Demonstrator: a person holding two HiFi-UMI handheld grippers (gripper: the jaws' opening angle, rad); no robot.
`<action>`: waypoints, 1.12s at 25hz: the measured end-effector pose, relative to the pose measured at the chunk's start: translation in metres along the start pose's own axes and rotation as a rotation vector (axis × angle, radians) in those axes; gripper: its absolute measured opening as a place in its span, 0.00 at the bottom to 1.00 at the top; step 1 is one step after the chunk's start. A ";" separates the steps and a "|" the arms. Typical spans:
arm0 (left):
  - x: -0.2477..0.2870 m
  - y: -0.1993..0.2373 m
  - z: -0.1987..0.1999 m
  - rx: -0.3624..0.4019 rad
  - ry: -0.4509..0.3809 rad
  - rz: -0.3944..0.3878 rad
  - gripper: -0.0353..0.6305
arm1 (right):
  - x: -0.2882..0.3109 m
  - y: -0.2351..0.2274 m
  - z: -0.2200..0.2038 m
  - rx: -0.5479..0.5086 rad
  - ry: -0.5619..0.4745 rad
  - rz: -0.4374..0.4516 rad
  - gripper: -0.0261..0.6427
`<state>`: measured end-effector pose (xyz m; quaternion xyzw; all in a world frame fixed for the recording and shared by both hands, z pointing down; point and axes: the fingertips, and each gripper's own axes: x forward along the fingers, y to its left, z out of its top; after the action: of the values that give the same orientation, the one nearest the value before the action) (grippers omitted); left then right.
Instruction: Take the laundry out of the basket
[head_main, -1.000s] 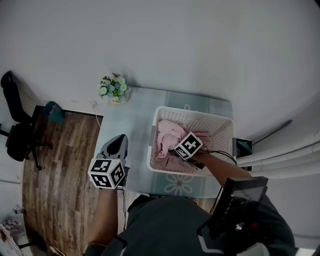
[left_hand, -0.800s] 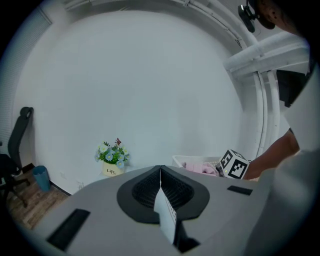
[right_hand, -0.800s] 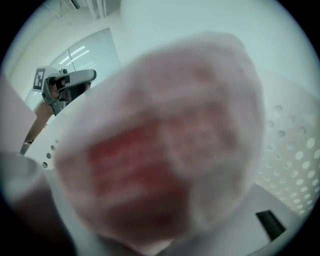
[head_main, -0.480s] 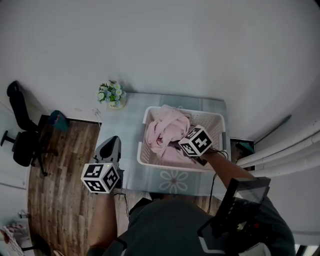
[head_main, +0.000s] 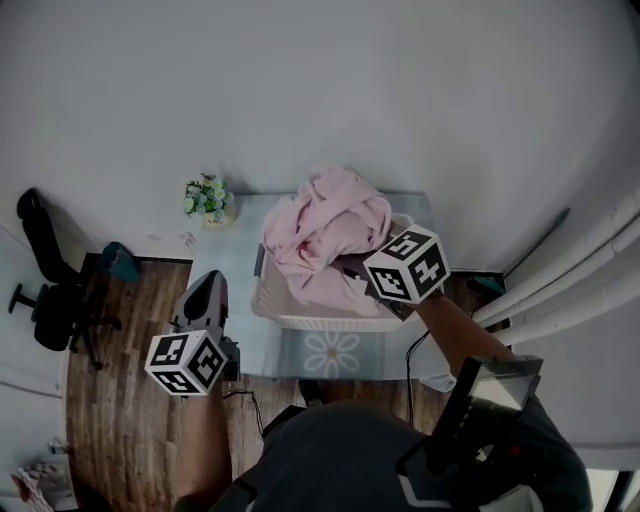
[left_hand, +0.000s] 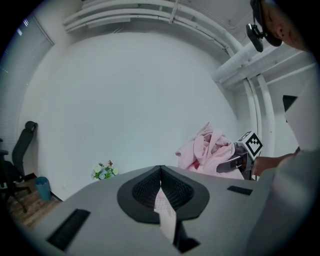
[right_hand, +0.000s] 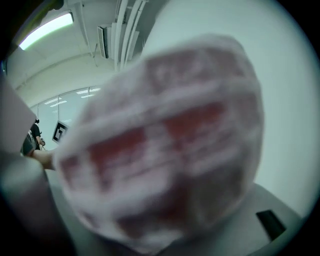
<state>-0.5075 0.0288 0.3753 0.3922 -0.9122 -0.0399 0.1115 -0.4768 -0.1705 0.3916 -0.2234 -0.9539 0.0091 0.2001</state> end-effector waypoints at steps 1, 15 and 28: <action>-0.003 -0.007 0.005 0.000 -0.012 -0.005 0.07 | -0.010 0.003 0.009 -0.003 -0.029 -0.003 0.48; -0.035 -0.119 0.020 0.114 -0.038 -0.131 0.07 | -0.160 0.035 0.051 -0.035 -0.294 -0.092 0.48; -0.027 -0.225 0.039 0.174 -0.059 -0.503 0.07 | -0.292 0.047 0.046 0.034 -0.423 -0.461 0.48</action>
<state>-0.3399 -0.1071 0.2971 0.6132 -0.7890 0.0006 0.0374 -0.2352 -0.2500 0.2345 0.0090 -0.9996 0.0259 -0.0025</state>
